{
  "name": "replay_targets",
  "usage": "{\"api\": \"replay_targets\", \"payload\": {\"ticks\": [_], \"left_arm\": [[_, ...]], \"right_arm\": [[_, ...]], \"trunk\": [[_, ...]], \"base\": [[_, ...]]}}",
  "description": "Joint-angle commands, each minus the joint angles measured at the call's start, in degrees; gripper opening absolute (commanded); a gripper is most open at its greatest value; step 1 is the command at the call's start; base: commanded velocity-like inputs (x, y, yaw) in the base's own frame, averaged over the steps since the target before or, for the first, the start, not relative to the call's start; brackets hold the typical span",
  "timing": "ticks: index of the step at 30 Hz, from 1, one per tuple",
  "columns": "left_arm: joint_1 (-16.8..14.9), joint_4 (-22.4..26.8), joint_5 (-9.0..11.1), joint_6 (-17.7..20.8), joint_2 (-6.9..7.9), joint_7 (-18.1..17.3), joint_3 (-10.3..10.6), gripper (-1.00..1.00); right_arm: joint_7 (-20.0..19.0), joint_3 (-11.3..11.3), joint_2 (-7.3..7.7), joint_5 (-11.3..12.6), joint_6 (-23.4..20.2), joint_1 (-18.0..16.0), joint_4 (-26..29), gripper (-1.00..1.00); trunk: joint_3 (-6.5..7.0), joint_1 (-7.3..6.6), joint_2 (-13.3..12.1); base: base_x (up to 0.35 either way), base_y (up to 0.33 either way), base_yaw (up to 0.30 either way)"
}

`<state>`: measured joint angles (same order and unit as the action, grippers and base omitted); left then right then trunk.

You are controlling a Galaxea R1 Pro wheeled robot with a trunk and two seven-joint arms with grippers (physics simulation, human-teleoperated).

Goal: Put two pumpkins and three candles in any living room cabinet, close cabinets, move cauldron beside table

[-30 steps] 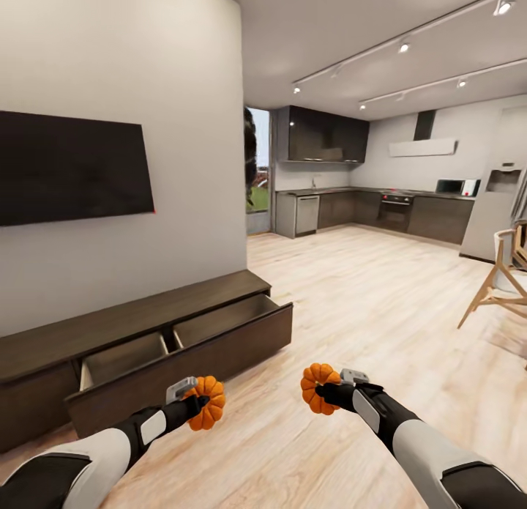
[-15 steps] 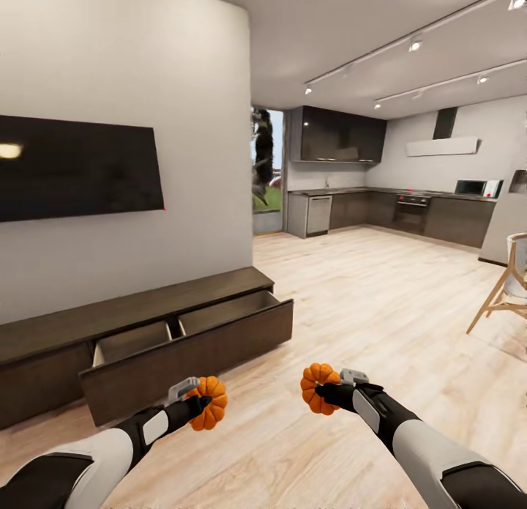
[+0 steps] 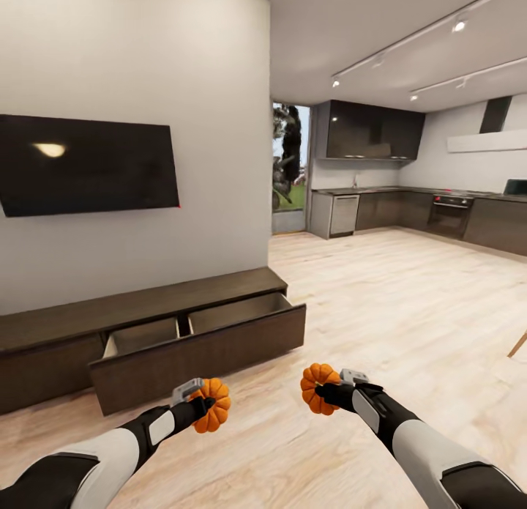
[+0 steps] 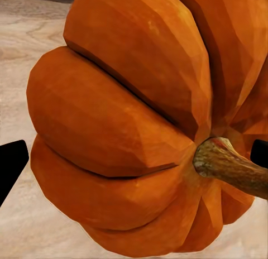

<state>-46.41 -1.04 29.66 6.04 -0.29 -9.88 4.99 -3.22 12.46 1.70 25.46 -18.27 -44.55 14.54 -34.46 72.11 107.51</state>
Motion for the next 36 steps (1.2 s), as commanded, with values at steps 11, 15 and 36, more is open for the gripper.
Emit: {"api": "replay_targets", "payload": {"ticks": [11, 15, 36], "left_arm": [[-0.09, -0.10, 0.66, 0.11, -0.07, -0.31, 0.46, -1.00], [-0.09, -0.10, 0.66, 0.11, -0.07, -0.31, 0.46, -1.00], [-0.09, -0.10, 0.66, -0.05, -0.08, -0.31, 0.42, -1.00]], "right_arm": [[-0.12, 0.20, 0.05, 0.12, -0.27, -0.01, 0.14, -1.00], [-0.14, 0.20, 0.05, 0.12, -0.27, -0.01, 0.14, -1.00], [-0.14, 0.20, -0.03, 0.12, -0.27, -0.01, -0.83, -1.00]], "trunk": [[-0.41, 0.02, 0.03], [-0.42, 0.02, 0.03], [-0.08, 0.02, 0.03]], "base": [[0.241, -0.257, 0.223], [0.240, -0.257, 0.034], [0.133, -0.148, 0.148]]}}
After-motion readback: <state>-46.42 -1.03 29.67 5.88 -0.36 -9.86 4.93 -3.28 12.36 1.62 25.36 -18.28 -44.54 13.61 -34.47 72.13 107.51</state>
